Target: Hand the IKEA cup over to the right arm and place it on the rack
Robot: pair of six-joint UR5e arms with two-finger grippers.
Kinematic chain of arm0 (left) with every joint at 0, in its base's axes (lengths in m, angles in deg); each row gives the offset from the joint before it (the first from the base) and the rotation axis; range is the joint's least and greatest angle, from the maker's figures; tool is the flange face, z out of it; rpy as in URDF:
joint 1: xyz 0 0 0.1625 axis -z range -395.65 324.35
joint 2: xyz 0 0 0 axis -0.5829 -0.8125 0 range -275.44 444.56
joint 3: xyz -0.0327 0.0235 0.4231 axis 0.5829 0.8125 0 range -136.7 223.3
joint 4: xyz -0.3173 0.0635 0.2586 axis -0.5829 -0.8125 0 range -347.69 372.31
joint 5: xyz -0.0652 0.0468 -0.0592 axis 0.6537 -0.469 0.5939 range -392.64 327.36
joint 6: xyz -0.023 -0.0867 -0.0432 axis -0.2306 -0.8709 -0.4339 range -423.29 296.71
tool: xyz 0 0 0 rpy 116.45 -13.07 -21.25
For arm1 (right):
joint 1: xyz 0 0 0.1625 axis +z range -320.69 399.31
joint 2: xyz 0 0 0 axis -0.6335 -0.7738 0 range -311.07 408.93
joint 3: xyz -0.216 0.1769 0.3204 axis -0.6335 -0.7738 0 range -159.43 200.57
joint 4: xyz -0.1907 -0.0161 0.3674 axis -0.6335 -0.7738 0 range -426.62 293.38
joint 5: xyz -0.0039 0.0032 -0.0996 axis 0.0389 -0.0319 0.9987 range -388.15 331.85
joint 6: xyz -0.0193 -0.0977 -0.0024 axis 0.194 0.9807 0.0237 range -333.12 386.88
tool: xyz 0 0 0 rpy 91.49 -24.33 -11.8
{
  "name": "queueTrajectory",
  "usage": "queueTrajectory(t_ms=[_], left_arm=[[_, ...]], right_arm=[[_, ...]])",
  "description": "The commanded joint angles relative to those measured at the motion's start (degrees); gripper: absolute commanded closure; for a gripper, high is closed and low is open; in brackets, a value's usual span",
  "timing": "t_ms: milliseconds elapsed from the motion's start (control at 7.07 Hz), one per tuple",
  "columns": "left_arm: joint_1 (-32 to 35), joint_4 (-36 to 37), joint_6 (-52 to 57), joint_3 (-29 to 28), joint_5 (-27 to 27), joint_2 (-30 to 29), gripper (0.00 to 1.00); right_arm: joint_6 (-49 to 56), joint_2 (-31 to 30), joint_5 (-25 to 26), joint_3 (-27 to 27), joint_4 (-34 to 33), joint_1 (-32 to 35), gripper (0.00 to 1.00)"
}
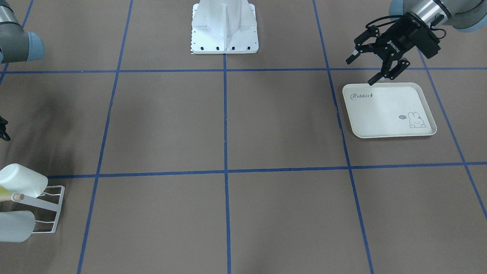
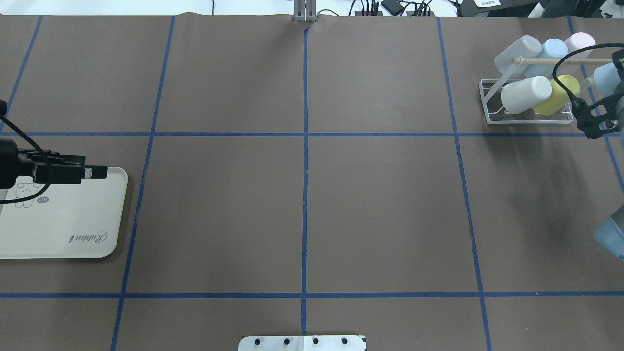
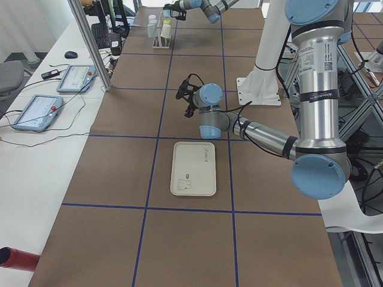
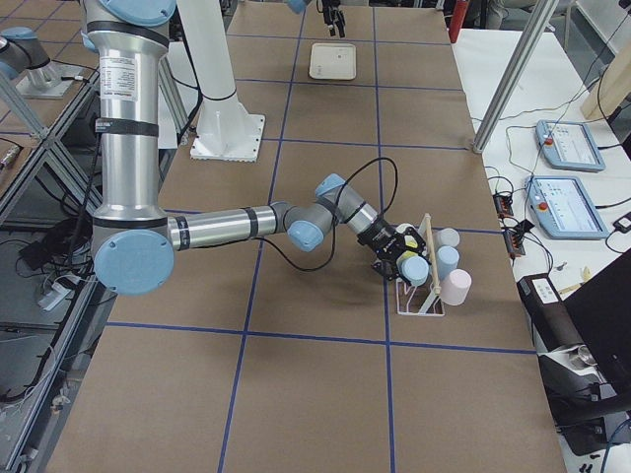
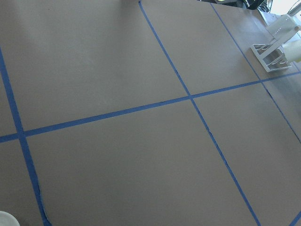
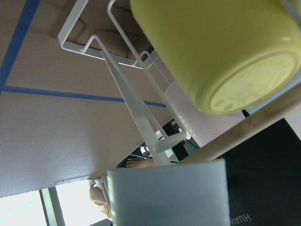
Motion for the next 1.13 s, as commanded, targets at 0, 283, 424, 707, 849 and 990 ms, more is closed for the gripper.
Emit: queueTrajectory(t_ms=[0,283,424,707,849,990], left_arm=[[-0.08,-0.01,0.00,0.02,0.00,0.00,0.00],[0.01,-0.01,-0.09,0.02,0.09,0.00,0.00],[-0.08,-0.01,-0.35,0.02,0.09,0.00,0.00],[-0.08,-0.01,-0.35,-0.07,0.09,-0.09,0.00],[-0.16,-0.01,-0.35,-0.07,0.09,-0.09,0.00],[-0.16,-0.01,-0.35,-0.07,0.09,-0.09,0.00]], right_arm=[[0.44,1.15,0.24,-1.19,-0.32,-0.19,0.84],[0.79,1.50,0.33,-2.24,-0.41,-0.54,0.80],[0.88,2.72,1.55,-3.90,-0.41,-0.72,0.79],[0.97,4.23,2.88,-6.20,-0.41,-1.42,0.79],[0.97,4.32,2.88,-6.46,-0.41,-1.68,0.78],[1.32,4.49,2.88,-6.47,-0.50,-1.69,0.72]])
